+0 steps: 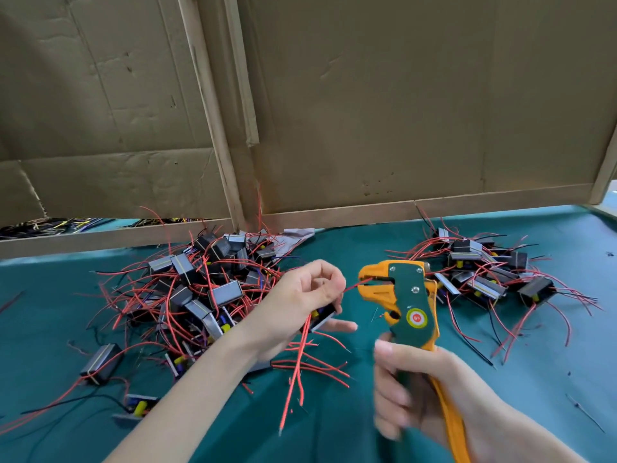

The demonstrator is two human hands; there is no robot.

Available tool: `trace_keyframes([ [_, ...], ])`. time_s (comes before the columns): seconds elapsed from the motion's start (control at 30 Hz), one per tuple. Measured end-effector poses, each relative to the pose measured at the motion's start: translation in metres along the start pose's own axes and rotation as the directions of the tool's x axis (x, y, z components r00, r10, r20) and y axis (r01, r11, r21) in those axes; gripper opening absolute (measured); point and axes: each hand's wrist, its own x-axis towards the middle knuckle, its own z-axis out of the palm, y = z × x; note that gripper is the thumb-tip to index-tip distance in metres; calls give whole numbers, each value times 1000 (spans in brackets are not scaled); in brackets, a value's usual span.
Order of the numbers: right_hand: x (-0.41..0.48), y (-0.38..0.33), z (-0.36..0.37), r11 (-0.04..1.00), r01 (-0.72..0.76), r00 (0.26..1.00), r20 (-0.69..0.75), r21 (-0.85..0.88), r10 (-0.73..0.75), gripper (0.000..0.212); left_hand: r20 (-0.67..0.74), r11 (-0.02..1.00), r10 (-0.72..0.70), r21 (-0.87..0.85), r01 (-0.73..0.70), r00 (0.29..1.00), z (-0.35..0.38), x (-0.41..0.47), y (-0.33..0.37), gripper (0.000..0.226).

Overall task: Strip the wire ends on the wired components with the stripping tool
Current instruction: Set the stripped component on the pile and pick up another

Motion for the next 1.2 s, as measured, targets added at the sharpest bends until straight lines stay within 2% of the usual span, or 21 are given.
trace_keyframes([
  [0.07, 4, -6, -2, 995, 48, 997, 59, 84, -53, 35, -45, 999, 28, -24, -29, 999, -2, 2, 0, 17],
  [0.2, 5, -14, -11, 992, 127, 985, 119, -16, -125, 26, -99, 996, 85, 7, -85, 991, -10, 3, 8, 13],
  [0.43, 5, -6, -14, 986, 130, 970, 221, -107, -104, 17, -87, 986, 155, 78, -148, 984, -8, -1, 15, 7],
  [0.7, 5, -8, -14, 991, 100, 983, 160, -85, -85, 27, -124, 969, 203, 166, -181, 971, -8, -1, 13, 8],
  [0.97, 6, -10, -14, 991, 107, 983, 160, -83, -93, 30, -173, 988, 155, 39, -151, 973, -6, -2, 14, 13],
  [1.1, 6, -9, -15, 993, 104, 979, 182, -63, -91, 36, -223, 992, 122, 61, -111, 967, -8, -1, 16, 10],
  [1.2, 7, -10, -17, 993, 99, 978, 187, -59, -87, 40, -243, 993, 108, 68, -94, 964, -8, 1, 15, 15],
])
